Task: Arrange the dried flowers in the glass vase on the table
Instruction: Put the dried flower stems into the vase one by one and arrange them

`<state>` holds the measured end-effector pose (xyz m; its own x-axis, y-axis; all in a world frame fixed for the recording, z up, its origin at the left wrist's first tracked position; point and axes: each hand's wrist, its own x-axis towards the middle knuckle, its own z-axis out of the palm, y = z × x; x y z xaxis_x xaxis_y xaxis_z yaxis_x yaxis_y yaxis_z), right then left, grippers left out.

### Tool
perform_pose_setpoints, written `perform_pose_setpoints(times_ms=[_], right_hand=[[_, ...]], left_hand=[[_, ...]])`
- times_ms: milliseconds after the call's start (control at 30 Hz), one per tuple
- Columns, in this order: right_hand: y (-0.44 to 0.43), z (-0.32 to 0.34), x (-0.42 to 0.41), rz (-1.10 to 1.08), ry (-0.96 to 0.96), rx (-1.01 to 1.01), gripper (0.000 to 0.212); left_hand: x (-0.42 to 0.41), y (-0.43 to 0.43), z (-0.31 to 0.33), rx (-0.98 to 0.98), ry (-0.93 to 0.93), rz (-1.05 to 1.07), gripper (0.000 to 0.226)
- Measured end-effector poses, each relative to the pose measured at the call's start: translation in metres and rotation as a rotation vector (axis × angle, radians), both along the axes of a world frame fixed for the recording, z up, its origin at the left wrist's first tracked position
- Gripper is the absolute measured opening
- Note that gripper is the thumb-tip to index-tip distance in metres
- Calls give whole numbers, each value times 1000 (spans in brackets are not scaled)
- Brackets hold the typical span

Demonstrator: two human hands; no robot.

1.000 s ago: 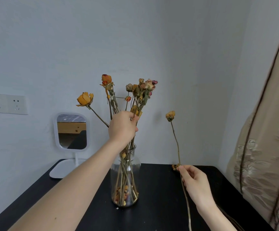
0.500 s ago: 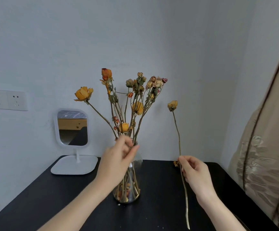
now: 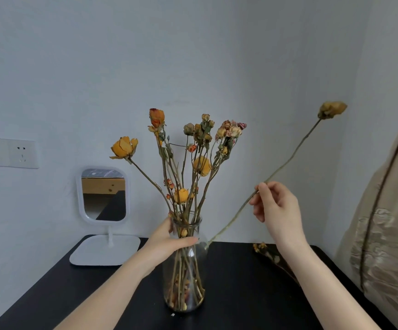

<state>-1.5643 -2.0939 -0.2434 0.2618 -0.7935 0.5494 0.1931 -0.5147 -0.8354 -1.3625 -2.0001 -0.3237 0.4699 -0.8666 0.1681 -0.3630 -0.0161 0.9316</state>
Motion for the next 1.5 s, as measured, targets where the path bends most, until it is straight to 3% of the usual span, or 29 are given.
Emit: perform_pose_setpoints(times_ms=[133, 533, 800, 1133, 1300, 1500], right_hand=[[-4, 9, 10, -26, -9, -112, 24], [-3, 12, 45, -30, 19, -284, 22], [4, -1, 64, -34, 280, -398, 10], [4, 4, 72, -93, 552, -439, 14], [9, 30, 64, -40, 394, -361, 10], [14, 48, 60, -27, 272, -343, 9]], left_hand=[[-4, -8, -7, -94, 43, 29, 61], [-13, -21, -22, -227, -21, 183, 52], [-10, -25, -28, -246, -38, 220, 54], [-11, -27, -29, -242, -35, 239, 51], [-10, -29, -29, -209, -27, 247, 60], [-12, -27, -27, -232, -22, 236, 51]])
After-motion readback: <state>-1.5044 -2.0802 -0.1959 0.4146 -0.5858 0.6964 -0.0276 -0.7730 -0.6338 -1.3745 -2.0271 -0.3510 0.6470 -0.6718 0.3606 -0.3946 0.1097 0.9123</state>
